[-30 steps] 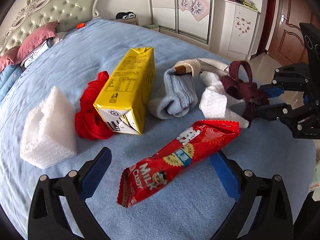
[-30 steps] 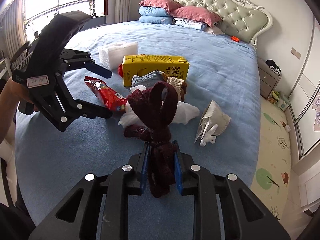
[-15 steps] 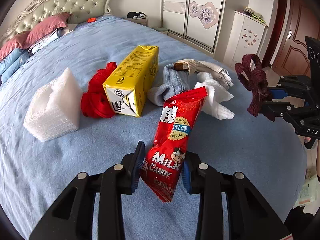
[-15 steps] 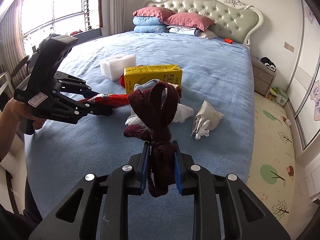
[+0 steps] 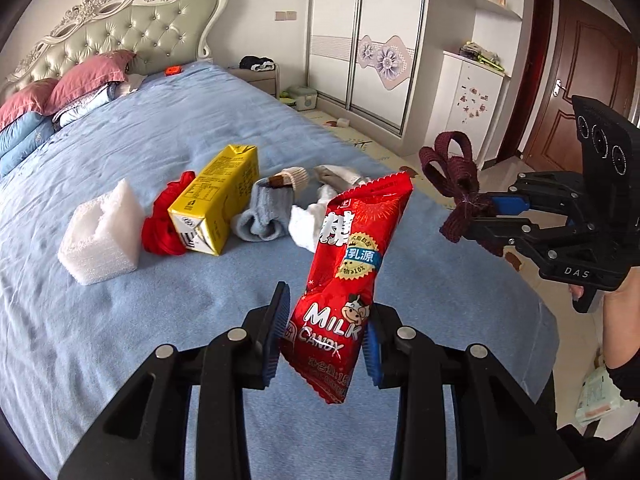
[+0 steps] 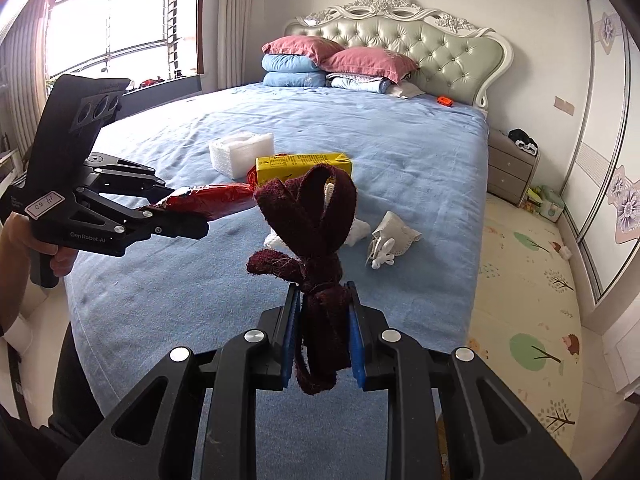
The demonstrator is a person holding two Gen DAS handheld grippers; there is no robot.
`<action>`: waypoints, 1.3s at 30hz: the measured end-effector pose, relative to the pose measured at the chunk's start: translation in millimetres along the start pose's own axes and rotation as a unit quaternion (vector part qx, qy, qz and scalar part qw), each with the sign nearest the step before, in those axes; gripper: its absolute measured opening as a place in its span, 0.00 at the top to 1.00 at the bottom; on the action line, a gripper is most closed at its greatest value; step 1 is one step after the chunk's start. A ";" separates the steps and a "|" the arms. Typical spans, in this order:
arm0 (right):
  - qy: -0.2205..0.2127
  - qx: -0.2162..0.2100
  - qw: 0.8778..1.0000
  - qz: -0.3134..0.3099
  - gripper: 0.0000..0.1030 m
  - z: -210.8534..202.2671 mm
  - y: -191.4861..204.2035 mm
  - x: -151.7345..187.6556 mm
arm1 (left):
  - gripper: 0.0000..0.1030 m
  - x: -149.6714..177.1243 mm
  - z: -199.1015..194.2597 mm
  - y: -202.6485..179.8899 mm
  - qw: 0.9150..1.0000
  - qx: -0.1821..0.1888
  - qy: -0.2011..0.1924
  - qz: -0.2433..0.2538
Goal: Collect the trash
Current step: 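Carry both items over the yellow bin and open both tools to drop them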
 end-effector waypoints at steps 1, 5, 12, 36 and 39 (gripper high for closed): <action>-0.003 0.001 1.000 0.003 0.79 -4.5 -1.8 1.8 | 0.67 -1.2 0.3 -5.2 1.000 0.002 -0.001 0.002; -0.010 0.016 1.000 0.015 0.79 -23.1 -12.3 12.1 | 0.67 -9.8 6.7 -24.8 1.000 0.015 0.000 0.009; -0.012 0.056 0.997 0.047 0.79 -58.3 -45.7 41.5 | 0.67 -18.3 31.4 -80.7 0.998 0.048 0.016 0.039; 0.038 0.146 0.969 0.194 0.79 -122.0 -141.7 191.8 | 0.67 -20.2 171.5 -247.6 0.974 0.129 0.154 0.105; 0.045 0.147 0.967 0.205 0.78 -121.3 -149.3 206.3 | 0.67 -20.6 188.9 -256.3 0.972 0.127 0.171 0.103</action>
Point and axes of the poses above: each gripper's, at about its wrist camera, not at the fingertips, and z roughly the way its jaws point, y to its left, x to its underside, the point moved 4 cm from there along z, roughly the way its jaws point, and after that the axes turned 10 degrees about -z, right-handed, at the moved point
